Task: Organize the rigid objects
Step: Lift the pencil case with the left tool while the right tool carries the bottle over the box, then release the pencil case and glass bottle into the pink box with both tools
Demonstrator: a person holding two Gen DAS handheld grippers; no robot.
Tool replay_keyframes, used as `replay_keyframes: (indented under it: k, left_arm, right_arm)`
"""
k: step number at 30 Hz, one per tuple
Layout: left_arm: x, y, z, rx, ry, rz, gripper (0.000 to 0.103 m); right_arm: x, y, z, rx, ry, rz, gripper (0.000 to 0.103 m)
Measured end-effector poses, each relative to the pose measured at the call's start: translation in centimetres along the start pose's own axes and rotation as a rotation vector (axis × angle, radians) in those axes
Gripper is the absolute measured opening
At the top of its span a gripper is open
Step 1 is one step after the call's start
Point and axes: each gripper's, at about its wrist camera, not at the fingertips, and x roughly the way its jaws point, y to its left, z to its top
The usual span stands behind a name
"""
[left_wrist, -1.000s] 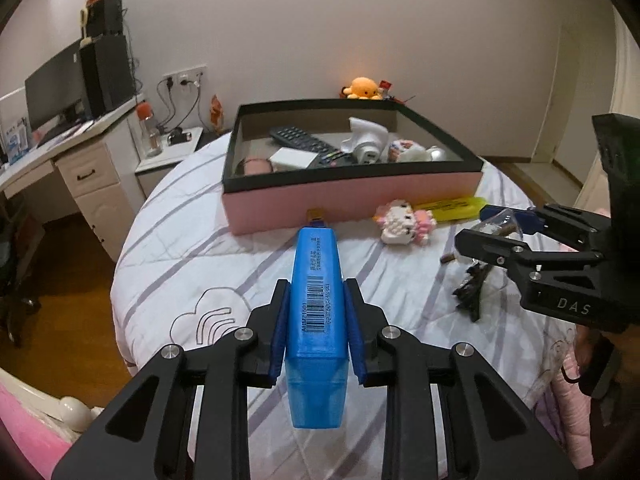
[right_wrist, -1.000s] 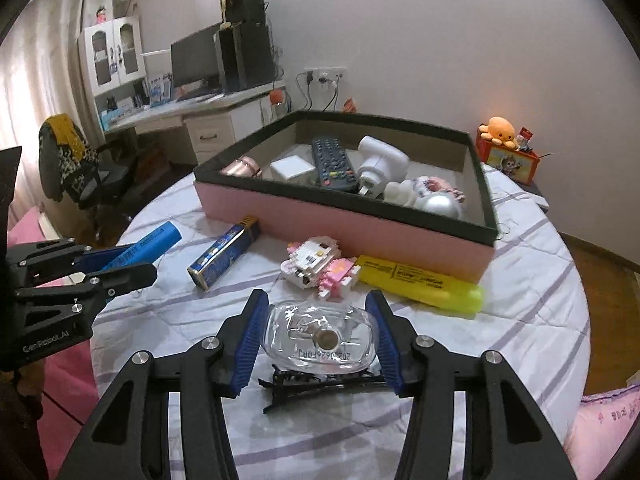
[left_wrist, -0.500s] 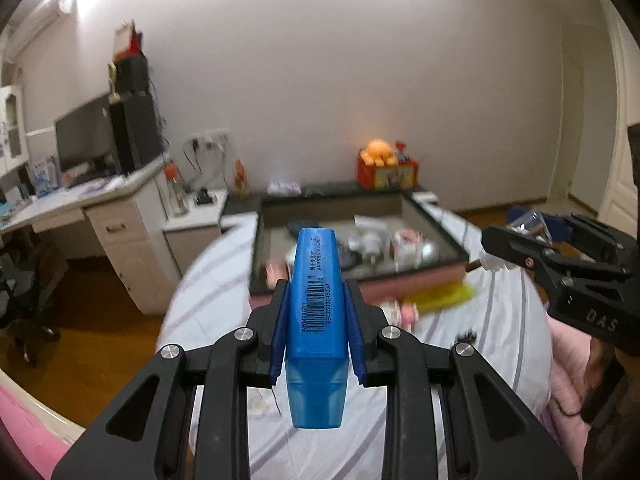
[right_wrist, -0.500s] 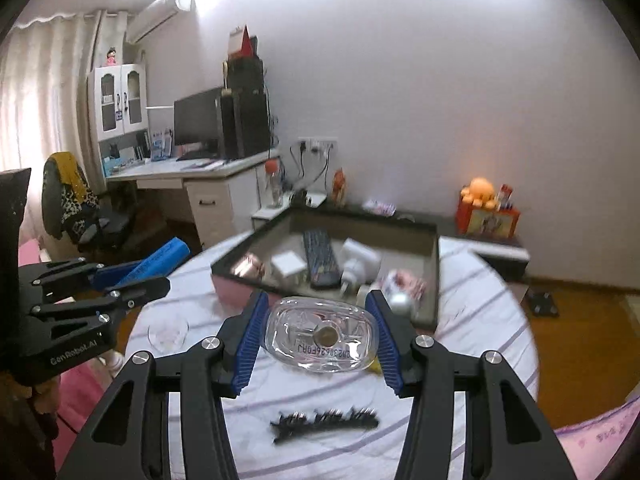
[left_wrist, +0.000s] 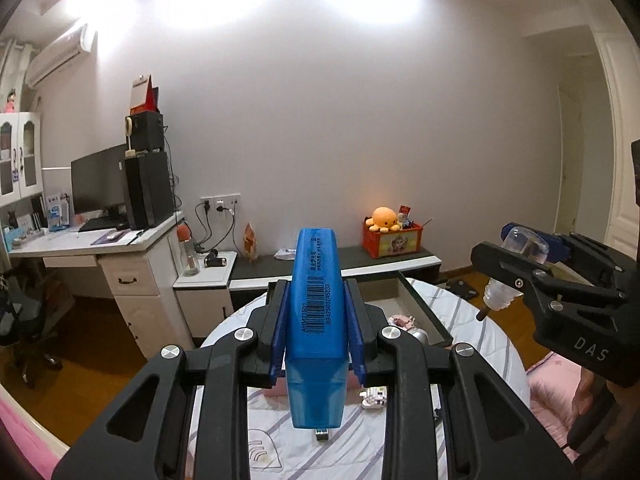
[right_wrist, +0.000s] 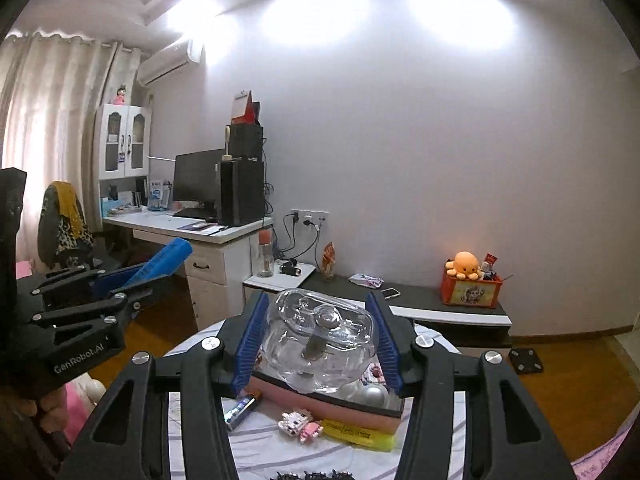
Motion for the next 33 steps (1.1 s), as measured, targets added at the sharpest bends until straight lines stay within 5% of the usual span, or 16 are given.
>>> replay_keyframes:
  k: [8,18,25,33]
  left_arm:
    - [3.5,-1.2,0.5,0.035,0.039,-0.010,0.026]
    - [13.9,-2.5,0.0,0.071,0.171,-0.043,0.026]
    - [22.1,-2.4,-2.8,0.049,0.307,-0.074,0.026]
    - [25.9,-2.9,-5.6,0.051,0.400,-0.077,0.027]
  right_arm:
    - [3.2,-1.0,-0.2,0.015,0.036,0.022,0.052]
    - [10.9,-4.9,-2.3,0.059,0.132,0.028,0.052]
    - [16.8,-7.4,-5.1,0.090,0.230,0.020,0.052]
    - [21.0,-8.9,-7.9,0.115,0.328,0.022,0.052]
